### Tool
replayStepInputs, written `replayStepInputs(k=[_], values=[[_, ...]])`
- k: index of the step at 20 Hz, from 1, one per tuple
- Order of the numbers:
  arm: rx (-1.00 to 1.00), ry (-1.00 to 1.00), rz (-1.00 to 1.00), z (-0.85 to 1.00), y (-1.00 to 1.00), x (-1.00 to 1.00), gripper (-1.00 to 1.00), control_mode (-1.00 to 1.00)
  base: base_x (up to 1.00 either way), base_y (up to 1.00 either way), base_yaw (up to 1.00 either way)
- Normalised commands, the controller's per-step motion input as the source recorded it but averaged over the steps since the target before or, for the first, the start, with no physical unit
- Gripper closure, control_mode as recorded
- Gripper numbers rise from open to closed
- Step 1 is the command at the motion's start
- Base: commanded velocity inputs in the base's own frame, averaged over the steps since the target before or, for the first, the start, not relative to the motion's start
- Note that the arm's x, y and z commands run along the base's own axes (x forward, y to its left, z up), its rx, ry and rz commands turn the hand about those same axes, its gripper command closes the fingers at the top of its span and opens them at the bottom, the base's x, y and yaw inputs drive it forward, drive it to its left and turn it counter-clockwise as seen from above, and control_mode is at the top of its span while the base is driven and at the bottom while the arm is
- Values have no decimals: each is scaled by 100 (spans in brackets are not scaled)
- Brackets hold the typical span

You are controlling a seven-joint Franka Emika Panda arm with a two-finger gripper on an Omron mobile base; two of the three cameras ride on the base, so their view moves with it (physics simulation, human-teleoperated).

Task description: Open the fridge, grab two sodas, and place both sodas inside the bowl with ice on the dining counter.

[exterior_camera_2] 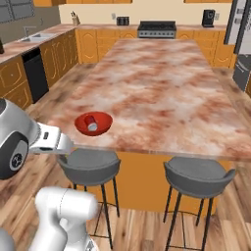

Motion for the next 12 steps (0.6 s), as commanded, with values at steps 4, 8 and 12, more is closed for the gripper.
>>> replayStepInputs(k=[4, 8, 12], values=[[0, 0, 0, 0, 0, 0, -100, 100, -71, -99, 2], [0, 0, 0, 0, 0, 0, -100, 100, -39, -100, 9], [0, 0, 0, 0, 0, 0, -100, 100, -14, -100, 13]])
